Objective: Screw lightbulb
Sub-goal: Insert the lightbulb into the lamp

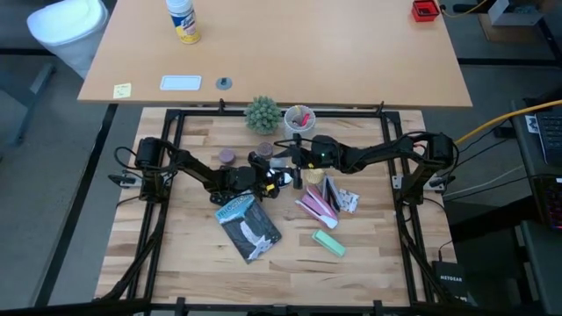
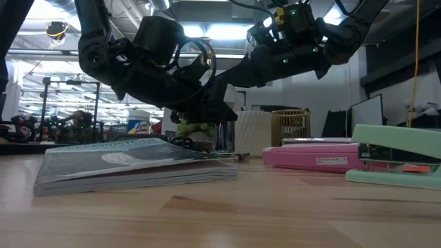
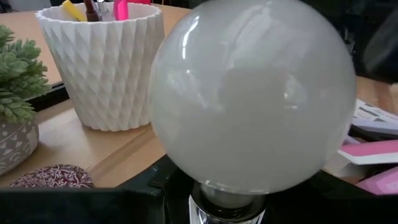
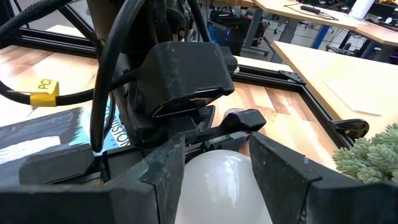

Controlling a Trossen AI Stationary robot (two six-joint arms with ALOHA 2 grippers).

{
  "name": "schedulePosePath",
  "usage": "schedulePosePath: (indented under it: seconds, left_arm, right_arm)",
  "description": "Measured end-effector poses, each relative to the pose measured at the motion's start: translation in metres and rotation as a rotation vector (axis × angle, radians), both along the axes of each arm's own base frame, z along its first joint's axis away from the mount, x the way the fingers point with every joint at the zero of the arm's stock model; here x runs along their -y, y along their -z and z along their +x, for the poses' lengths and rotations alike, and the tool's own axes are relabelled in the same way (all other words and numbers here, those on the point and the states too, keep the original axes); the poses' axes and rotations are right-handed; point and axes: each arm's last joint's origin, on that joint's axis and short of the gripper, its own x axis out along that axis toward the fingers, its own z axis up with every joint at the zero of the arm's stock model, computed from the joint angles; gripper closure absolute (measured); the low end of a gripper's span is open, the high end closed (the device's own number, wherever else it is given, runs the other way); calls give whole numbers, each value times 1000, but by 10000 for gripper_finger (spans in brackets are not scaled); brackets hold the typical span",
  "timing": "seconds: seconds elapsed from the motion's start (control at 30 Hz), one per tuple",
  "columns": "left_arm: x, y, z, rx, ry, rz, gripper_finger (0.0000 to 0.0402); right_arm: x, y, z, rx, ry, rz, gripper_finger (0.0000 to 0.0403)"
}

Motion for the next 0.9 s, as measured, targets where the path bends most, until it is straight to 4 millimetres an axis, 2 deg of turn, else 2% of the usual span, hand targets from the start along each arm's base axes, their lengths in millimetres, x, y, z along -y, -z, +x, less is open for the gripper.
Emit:
schedulePosePath:
  seconds: [0.9]
  left_arm:
    - [3,1,0,-23,14,21,231]
  right_arm:
    - [-1,0,0,0,-9,3,219]
